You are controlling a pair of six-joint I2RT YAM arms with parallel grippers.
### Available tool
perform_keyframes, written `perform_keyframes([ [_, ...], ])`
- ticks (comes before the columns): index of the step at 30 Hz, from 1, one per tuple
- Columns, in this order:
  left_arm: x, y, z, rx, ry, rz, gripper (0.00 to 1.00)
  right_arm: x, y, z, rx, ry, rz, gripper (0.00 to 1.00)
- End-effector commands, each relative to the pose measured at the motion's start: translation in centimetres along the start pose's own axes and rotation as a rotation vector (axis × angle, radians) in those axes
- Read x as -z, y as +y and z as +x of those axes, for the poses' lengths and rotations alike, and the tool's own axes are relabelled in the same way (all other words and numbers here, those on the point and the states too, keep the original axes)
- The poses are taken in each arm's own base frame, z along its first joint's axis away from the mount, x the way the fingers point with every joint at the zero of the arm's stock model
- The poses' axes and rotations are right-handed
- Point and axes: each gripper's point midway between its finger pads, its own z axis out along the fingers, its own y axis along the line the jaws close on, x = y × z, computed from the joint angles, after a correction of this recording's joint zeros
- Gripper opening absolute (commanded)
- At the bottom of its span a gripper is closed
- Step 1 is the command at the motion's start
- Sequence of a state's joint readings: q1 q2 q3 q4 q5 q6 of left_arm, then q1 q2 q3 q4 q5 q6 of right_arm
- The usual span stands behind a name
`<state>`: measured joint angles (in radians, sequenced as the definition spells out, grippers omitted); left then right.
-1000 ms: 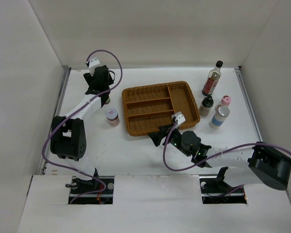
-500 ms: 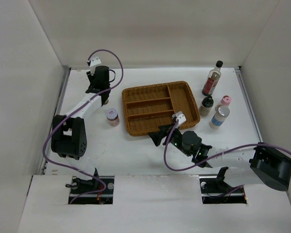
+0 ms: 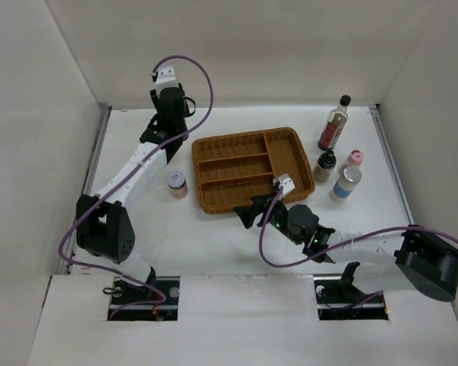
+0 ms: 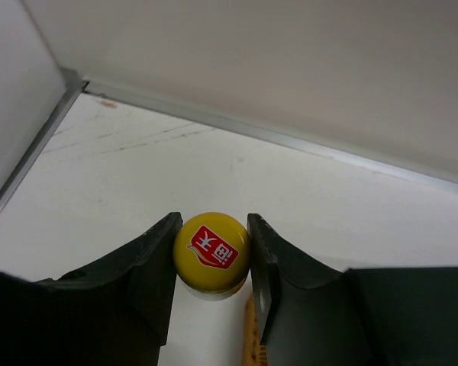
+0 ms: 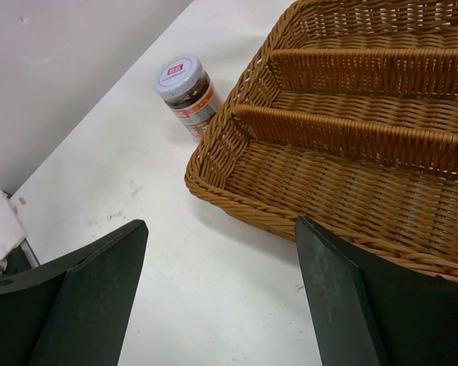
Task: Organize the condiment bottles
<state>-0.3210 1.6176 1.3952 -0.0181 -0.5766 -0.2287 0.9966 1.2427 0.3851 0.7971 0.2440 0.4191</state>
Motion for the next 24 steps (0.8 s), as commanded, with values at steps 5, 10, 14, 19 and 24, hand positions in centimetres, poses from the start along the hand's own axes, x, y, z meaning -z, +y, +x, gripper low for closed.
perform_keyframes([
  [5, 4.7, -6.8, -10.6, 0.155, -0.231, 0.225, 0.16, -0.3, 0.3, -2.4, -0.030, -0.072, -0.005, 0.85],
  [10, 4.5, -9.7, -8.8, 0.130, -0.189, 0.273, 0.15, -0.1, 0.0, -2.8, -0.030, -0.082, 0.002, 0.86],
  [14, 3.8, -10.8, -6.9, 0.116, -0.161, 0.281, 0.15, 0.1, 0.0, -3.0, -0.033, -0.090, 0.000, 0.87],
  [19, 3.1, -12.0, -5.0, 0.106, -0.142, 0.296, 0.15, 0.0, -0.1, -3.1, -0.027, -0.089, 0.002, 0.88],
  [24, 2.3, -12.2, -3.2, 0.095, -0.105, 0.302, 0.15, 0.1, -0.1, -3.1, -0.032, -0.088, 0.004, 0.88],
])
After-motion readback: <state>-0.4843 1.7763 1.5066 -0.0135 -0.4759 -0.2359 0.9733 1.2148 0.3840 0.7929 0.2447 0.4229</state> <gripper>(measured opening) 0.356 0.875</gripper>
